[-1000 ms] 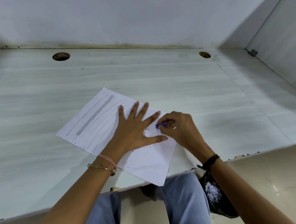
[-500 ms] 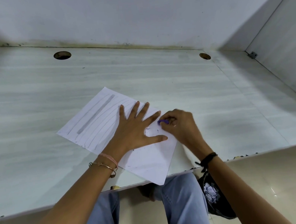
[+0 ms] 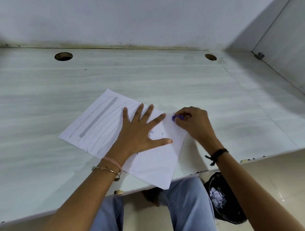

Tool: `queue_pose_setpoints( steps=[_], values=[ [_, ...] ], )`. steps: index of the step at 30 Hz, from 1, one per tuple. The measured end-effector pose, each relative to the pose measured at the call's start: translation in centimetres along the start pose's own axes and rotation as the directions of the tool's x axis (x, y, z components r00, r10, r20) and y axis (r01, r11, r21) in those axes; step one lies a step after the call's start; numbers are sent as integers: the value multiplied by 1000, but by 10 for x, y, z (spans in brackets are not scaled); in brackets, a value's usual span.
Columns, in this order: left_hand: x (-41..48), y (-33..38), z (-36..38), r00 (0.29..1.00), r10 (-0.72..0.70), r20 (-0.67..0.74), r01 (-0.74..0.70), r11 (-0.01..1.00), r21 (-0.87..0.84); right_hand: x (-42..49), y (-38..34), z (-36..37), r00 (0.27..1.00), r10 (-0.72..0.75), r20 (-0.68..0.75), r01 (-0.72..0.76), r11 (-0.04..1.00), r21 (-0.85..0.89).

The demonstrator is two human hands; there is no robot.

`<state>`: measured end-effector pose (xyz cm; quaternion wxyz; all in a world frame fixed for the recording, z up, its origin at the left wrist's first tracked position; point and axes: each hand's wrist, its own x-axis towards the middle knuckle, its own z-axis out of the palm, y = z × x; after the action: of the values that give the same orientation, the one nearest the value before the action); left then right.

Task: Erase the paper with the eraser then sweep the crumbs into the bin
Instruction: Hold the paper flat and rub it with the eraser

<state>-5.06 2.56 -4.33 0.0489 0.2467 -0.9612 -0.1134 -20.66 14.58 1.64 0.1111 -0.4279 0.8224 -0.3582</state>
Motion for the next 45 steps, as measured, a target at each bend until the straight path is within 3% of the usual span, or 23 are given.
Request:
queue_pose_setpoints(
  steps=[2, 7, 12, 18, 21, 24, 26, 28, 30, 31, 32, 35, 38, 42, 45],
  values=[
    [-1, 0, 0, 1000, 3, -1, -3, 1000, 0, 7, 1, -6, 999, 38, -32, -38, 999, -3],
    [1, 1, -1, 1000, -6, 25, 5, 999, 35, -27, -18, 17, 979, -155, 132, 164, 985, -59],
    [-1, 0, -1, 1000, 1, 12, -1, 1000, 9, 8, 1, -5, 999, 26, -40, -26, 1000, -4],
    [0, -1, -1, 999, 15, 36, -16, 1000, 23, -20, -13, 20, 991, -104, 87, 104, 995, 1],
    [-2, -2, -14, 997, 4, 79, 5, 993, -119, 0, 1, 4, 998, 57, -34, -54, 995, 86],
    [3, -9, -17, 997, -40, 66, 57, 957, -283, 3, 1, -1, 997, 56, -43, -54, 998, 44],
    [2, -6, -18, 995, -104, -1, 89, 856, -509, -12, -13, 6, 999, -2, -50, 5, 998, 59],
    [-3, 2, -29, 974, -217, 59, 172, 555, -814, -32, -27, 19, 995, -101, 4, 99, 987, 129],
    [-7, 2, -40, 967, -245, 71, 150, 321, -935, -50, -37, 35, 978, -177, 110, 157, 972, 174],
    [-10, 1, -43, 969, -245, 38, 112, 296, -949, -55, -37, 42, 971, -194, 143, 168, 970, 179],
    [-14, -2, -44, 972, -237, -3, 75, 322, -944, -57, -37, 47, 970, -198, 144, 172, 969, 175],
    [-35, -16, -44, 978, -189, -89, 38, 578, -815, -47, -31, 49, 984, -159, 74, 147, 978, 148],
    [-62, -31, -36, 991, -114, -71, 42, 768, -638, -39, -30, 46, 989, -132, 72, 122, 984, 130],
    [-90, -41, -24, 998, -65, 19, 68, 937, -342, -40, -32, 49, 990, -122, 76, 112, 986, 120],
    [-95, -38, -22, 996, -78, 40, 83, 986, -143, -47, -36, 51, 980, -181, 88, 169, 977, 132]
  ],
)
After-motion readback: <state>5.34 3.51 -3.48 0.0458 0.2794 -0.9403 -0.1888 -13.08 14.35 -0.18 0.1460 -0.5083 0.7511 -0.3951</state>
